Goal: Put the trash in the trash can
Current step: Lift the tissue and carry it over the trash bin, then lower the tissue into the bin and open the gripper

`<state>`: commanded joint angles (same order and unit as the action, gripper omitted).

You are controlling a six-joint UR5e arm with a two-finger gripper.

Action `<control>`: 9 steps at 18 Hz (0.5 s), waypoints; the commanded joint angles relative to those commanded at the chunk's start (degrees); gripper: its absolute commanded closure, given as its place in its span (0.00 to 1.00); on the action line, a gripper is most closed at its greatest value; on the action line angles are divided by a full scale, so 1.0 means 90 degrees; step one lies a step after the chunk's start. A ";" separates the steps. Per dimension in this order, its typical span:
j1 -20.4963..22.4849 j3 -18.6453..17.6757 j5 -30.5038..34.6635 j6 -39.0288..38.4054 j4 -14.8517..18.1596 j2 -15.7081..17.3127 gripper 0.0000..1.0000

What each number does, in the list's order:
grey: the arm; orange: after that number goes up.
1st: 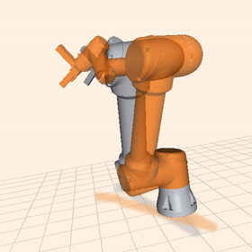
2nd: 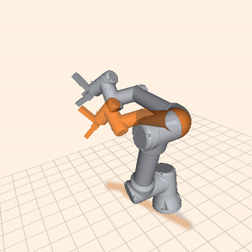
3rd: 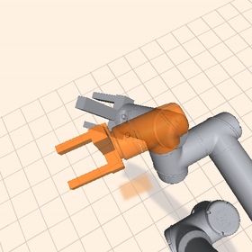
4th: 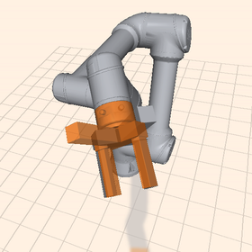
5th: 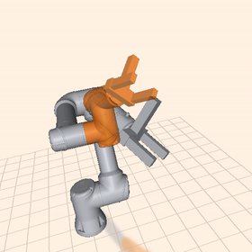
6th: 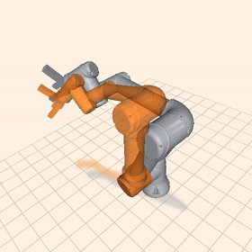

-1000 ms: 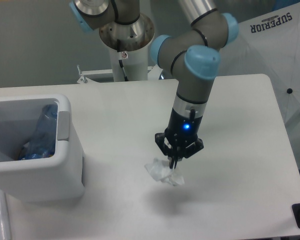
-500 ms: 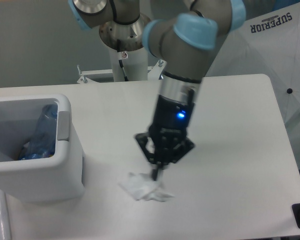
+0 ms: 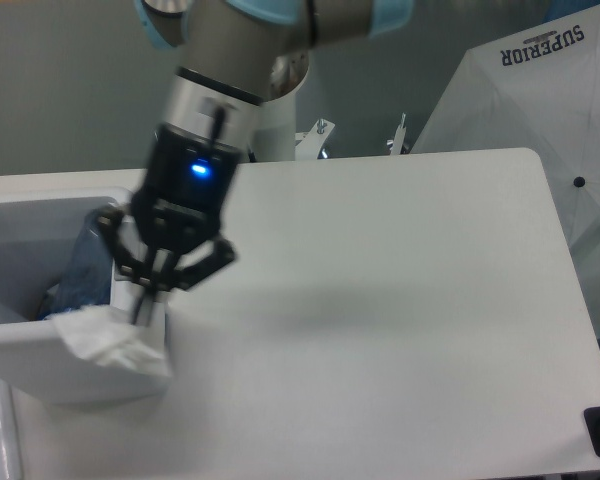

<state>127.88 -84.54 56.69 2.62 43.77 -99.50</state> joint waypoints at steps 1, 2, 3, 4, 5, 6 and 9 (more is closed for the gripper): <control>-0.0019 -0.0127 -0.0010 0.0379 0.0000 0.0049 0.93; -0.0126 -0.0235 -0.0010 0.0741 0.0010 0.0088 0.93; -0.0262 -0.0371 0.0000 0.1054 0.0010 0.0166 0.93; -0.0302 -0.0517 0.0010 0.1405 0.0010 0.0206 0.93; -0.0322 -0.0703 0.0010 0.1844 0.0010 0.0293 0.93; -0.0342 -0.0869 0.0000 0.2235 0.0010 0.0352 0.93; -0.0517 -0.1104 0.0020 0.2910 0.0010 0.0362 0.93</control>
<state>123.22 -94.48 56.87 28.81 43.86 -96.24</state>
